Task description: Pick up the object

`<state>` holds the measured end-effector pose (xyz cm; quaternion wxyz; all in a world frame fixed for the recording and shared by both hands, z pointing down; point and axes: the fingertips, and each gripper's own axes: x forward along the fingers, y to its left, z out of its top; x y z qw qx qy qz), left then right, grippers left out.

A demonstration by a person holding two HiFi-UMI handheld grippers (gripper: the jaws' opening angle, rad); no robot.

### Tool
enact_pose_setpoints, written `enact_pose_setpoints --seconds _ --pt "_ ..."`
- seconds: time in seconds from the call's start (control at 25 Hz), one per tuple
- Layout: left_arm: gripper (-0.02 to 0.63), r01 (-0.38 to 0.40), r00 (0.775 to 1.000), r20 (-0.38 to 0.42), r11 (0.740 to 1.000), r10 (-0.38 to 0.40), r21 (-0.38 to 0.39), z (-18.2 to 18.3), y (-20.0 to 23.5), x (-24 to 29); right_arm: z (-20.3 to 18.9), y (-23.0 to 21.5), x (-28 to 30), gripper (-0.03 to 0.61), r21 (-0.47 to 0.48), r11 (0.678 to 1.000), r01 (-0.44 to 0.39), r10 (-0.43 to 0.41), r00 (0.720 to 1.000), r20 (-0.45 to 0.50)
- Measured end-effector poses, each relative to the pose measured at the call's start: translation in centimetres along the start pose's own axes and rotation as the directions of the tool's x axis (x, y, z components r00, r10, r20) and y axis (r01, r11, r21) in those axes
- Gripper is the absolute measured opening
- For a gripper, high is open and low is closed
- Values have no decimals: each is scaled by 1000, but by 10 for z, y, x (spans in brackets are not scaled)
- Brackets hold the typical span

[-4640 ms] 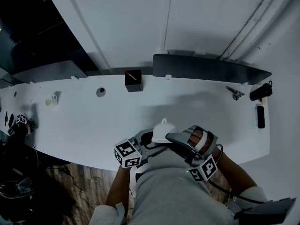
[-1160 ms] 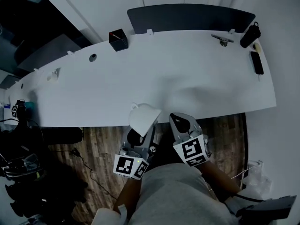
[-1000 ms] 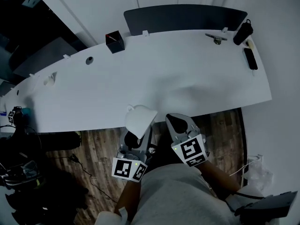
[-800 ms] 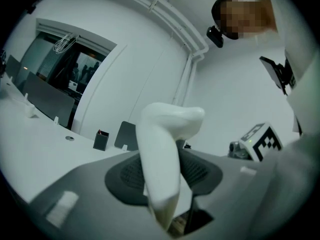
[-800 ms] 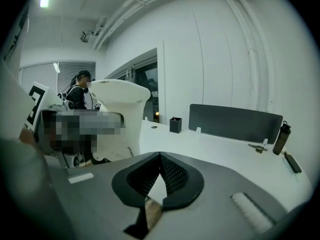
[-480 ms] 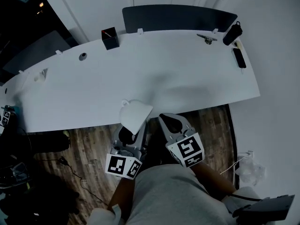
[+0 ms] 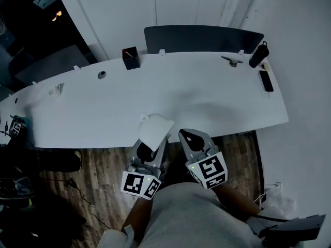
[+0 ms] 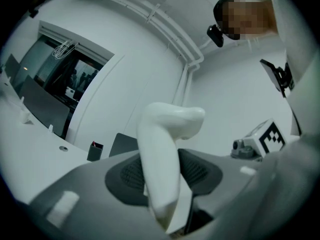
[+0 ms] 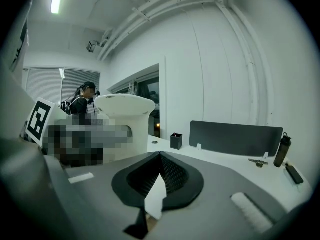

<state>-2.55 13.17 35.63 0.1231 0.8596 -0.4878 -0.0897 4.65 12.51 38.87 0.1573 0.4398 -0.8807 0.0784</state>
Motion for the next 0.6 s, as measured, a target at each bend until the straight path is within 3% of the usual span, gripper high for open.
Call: enact_pose_setpoints --seconds 0.6 --pt "178 48 999 -20 999 -48 13 -7 -22 14 -1 -18 -13 0 13 1000 28 -28 1000 9"
